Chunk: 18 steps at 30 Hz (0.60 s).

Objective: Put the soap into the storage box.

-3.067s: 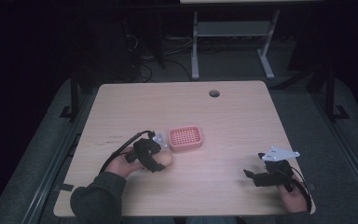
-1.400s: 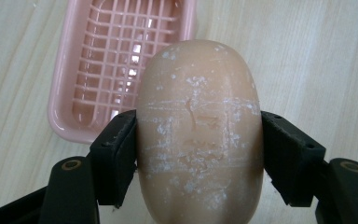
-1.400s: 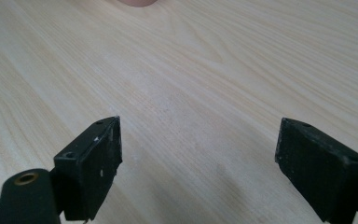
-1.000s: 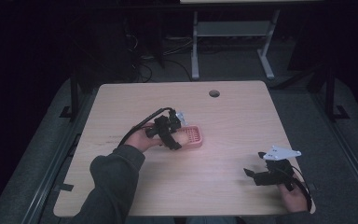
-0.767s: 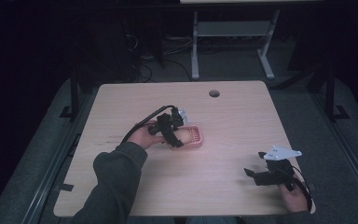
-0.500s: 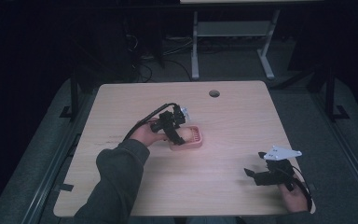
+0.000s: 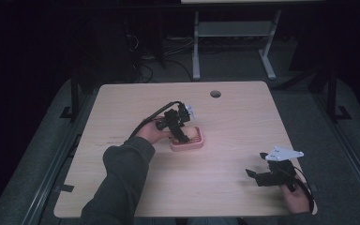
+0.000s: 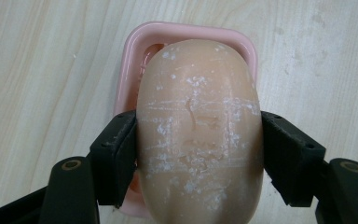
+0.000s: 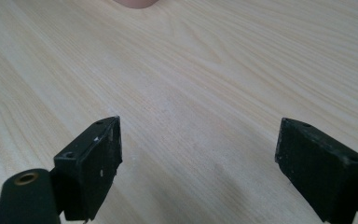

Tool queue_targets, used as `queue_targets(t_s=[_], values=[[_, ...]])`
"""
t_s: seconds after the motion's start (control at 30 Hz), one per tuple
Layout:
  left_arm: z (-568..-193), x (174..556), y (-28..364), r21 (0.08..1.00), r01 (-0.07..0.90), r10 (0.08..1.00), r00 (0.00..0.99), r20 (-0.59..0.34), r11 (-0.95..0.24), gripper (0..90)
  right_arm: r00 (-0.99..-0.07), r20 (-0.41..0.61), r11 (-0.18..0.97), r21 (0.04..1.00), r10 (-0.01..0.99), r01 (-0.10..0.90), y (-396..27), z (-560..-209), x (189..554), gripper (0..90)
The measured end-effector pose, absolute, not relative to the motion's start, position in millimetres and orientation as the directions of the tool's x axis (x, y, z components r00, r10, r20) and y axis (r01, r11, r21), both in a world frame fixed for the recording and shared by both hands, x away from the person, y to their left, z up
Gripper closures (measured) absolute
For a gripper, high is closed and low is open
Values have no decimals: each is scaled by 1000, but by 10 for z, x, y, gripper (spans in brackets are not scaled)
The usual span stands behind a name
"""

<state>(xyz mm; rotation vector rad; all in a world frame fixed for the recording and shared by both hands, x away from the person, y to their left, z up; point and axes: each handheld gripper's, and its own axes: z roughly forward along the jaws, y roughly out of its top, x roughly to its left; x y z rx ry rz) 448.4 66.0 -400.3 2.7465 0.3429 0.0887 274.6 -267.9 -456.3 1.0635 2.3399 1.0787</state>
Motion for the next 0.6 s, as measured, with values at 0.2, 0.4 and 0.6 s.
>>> queue_targets(t_s=[0.2, 0.4, 0.6], values=[[-4057, 4517, 638, 361, 231, 252, 968, 12, -903, 323, -658, -11, 434, 760, 753, 484, -2679, -4563, 2747, 141], [-4088, 4548, 637, 359, 235, 253, 967, 5, -903, 323, -657, -7, 428, 764, 754, 483, -2680, -4567, 2750, 142], [-4122, 4564, 632, 363, 238, 256, 967, 1, -901, 322, -658, -6, 430, 761, 753, 486, -2685, -4567, 2751, 141]])
